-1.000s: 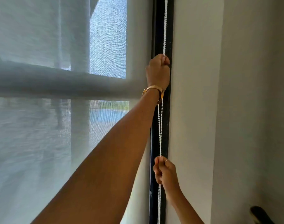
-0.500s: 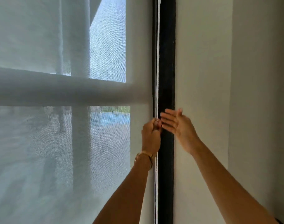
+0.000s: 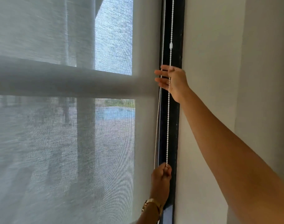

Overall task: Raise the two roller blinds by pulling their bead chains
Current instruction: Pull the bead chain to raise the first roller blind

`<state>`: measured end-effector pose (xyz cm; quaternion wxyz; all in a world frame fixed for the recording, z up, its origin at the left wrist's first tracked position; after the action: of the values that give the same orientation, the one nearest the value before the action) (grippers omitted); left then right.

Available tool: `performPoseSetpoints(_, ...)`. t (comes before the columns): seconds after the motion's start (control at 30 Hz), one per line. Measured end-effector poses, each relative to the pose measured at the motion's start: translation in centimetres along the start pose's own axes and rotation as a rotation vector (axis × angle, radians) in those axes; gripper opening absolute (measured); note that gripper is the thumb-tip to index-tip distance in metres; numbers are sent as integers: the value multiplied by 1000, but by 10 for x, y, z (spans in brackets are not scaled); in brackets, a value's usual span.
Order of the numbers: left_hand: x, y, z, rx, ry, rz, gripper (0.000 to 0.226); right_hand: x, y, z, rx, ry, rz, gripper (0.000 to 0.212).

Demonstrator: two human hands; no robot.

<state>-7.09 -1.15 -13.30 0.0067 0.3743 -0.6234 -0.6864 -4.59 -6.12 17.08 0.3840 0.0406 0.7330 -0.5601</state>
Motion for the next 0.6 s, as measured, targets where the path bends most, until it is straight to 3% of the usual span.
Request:
performPoseSetpoints(0.1,4,-10,11,-87,-18,30,42,3,7,6,31,99,94,37)
performPoseSetpoints(0.23,-1,-21,29,-171,-86,64,39,13,27,5,21,98,119,39)
performPoseSetpoints(0.43,4,-30,43,-59,-153,380,34,38,56,8,64,134,142,38)
performPoseSetpoints(0.5,-3,-21,41,-51,-207,350,30,44,64,10,64,133,141,39)
performPoseSetpoints(0.6,-27,24,36,16,-182,246,43,52,76,10,89,138,125,38)
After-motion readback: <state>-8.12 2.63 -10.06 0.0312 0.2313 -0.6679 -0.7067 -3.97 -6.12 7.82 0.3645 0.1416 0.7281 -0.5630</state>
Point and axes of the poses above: each hand's wrist, its own x-axis away from the middle knuckle, its own z-axis out of the back of the hand, y = z × x, the point moved 6 cm from there along -x, towards the middle knuckle, and after that the axes turned 9 degrees about x, right-handed, at the moved point
